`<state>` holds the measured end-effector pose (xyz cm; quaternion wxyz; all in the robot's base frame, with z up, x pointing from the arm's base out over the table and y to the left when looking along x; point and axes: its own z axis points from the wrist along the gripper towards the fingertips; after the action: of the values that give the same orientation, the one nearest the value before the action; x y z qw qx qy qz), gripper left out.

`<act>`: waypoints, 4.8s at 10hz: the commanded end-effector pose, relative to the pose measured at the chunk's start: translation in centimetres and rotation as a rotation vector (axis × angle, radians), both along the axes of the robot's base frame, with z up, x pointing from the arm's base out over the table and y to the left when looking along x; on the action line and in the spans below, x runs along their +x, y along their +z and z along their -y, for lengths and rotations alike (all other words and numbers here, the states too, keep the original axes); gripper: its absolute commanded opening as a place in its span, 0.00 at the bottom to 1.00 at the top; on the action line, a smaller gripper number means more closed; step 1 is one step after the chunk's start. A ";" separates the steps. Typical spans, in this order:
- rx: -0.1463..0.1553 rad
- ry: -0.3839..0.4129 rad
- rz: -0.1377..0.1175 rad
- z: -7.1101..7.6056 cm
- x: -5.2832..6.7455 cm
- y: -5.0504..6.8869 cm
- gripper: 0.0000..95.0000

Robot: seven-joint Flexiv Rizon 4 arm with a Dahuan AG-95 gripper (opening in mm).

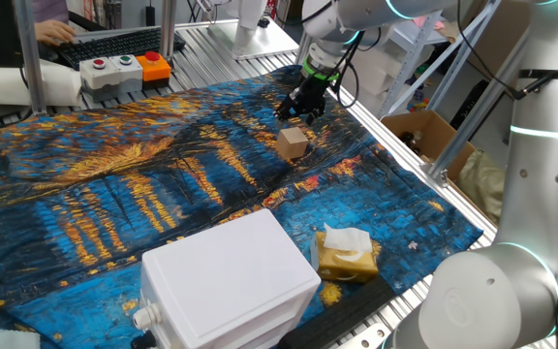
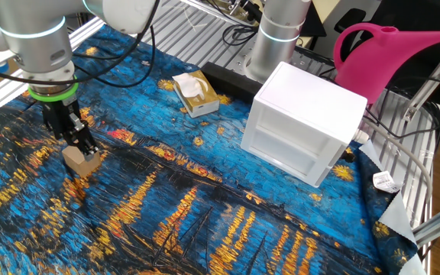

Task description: Pick up the small block on the left and move it to the right

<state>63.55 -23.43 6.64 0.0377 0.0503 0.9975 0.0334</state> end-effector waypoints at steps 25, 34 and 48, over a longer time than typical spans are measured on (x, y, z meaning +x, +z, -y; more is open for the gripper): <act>0.006 -0.009 0.012 0.0 0.1 -5.3 1.00; 0.018 0.004 0.015 0.1 0.1 -5.5 0.40; 0.022 0.013 -0.015 0.0 0.1 -4.4 0.00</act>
<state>63.69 -23.42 2.34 0.0293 0.0446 0.9976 0.0443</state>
